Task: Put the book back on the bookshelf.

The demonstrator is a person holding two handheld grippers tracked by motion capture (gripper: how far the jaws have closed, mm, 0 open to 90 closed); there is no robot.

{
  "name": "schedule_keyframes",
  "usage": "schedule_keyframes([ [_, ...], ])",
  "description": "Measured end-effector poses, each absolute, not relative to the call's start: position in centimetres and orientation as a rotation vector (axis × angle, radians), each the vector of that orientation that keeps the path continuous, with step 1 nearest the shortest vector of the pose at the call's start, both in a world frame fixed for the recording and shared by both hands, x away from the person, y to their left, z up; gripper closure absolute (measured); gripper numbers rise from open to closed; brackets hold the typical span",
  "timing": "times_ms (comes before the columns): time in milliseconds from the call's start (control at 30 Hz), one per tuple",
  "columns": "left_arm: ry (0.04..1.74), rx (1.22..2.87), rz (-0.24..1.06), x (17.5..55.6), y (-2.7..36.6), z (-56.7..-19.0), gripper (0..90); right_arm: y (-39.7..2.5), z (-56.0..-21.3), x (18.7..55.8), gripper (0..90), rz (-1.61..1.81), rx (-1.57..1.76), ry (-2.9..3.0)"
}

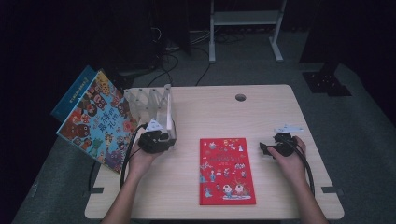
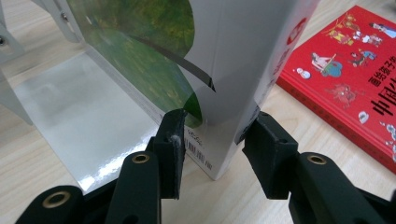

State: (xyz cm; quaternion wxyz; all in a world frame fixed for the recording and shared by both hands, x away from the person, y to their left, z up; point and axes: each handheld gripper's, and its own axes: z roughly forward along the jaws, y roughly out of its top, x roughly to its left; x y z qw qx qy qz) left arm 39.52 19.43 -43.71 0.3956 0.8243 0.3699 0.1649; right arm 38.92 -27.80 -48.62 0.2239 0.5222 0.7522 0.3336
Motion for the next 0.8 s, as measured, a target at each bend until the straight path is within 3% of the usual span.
schedule_keyframes([
  [400,0.935,2.086,0.42,39.5,19.82,-43.97,56.1,-27.77,-48.62,38.89,13.0,0.919,1.444,2.074],
  [800,0.936,2.099,0.451,39.3,20.15,-44.01,43.9,-27.77,-48.62,38.89,12.9,0.919,1.444,2.074],
])
